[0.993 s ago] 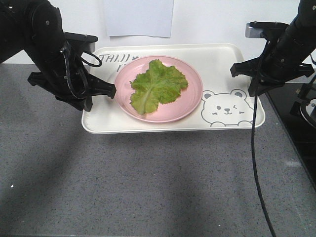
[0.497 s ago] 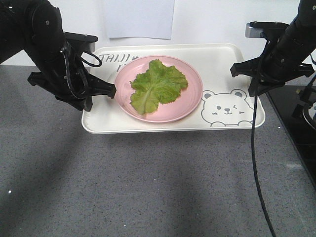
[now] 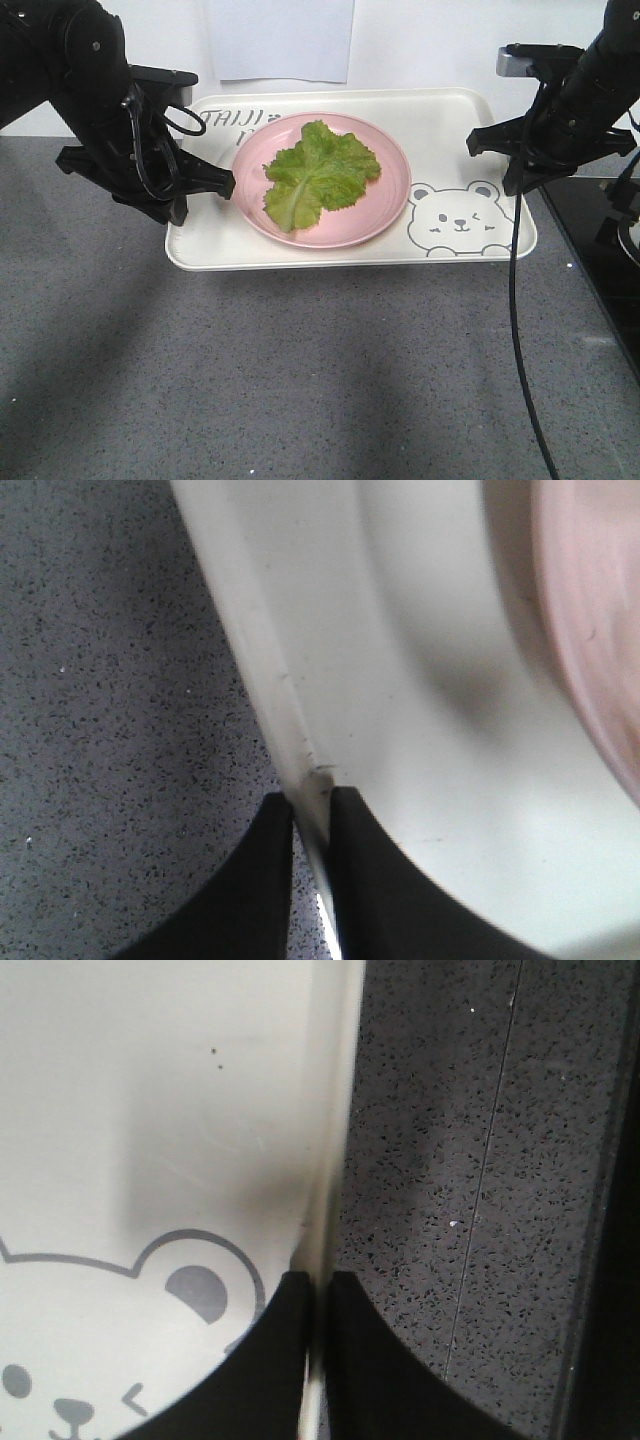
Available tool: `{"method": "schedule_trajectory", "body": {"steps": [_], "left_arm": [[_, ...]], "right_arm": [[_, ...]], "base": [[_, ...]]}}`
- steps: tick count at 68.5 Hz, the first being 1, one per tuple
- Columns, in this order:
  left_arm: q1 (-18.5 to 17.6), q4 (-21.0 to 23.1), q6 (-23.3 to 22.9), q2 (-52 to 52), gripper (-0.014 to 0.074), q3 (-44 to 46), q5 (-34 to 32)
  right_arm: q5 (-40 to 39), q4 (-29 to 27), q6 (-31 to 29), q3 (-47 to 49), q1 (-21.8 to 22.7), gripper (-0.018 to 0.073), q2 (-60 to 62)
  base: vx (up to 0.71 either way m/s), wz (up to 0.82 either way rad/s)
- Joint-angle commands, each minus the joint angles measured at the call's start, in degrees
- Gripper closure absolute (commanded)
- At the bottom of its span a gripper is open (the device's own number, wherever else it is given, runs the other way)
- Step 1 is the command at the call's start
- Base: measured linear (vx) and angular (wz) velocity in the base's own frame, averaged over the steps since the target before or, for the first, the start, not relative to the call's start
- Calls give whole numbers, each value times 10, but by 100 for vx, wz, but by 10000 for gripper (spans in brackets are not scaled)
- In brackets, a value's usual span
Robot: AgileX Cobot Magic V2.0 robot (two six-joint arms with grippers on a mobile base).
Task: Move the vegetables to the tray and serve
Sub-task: 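Hold the tray steady with both grippers above the counter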
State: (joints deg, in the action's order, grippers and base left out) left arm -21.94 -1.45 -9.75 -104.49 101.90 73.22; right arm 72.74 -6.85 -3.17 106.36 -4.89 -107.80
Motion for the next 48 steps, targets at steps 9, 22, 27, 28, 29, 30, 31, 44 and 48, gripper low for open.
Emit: {"method": "schedule_trajectory", "body": {"steps": [9, 22, 27, 28, 29, 30, 31, 44, 48], "left_arm": [[-9, 29, 15, 34, 602, 17, -24], [-9, 29, 15, 34, 602, 17, -24], [-9, 29, 15, 34, 602, 17, -24], [-9, 29, 15, 34, 602, 17, -24], [-9, 29, 15, 34, 602, 17, -24], [-9, 29, 15, 34, 602, 17, -24], [-9, 29, 15, 34, 602, 17, -24], [-9, 29, 15, 34, 602, 17, -24], [-9, 29, 15, 34, 602, 17, -24]], "right_arm": [[8, -30, -13, 17, -2, 565, 35], [8, -30, -13, 17, -2, 565, 35], [8, -30, -13, 17, -2, 565, 35], [8, -30, -13, 17, -2, 565, 35], [8, -30, -13, 17, -2, 565, 35], [8, -30, -13, 17, -2, 565, 35], [8, -30, -13, 17, -2, 565, 35], [8, -30, -14, 17, -2, 565, 35], [8, -30, -14, 17, -2, 565, 35]], "base": [[2, 0], [2, 0], [2, 0], [1, 0], [1, 0], [1, 0], [1, 0], [1, 1], [1, 1]]}}
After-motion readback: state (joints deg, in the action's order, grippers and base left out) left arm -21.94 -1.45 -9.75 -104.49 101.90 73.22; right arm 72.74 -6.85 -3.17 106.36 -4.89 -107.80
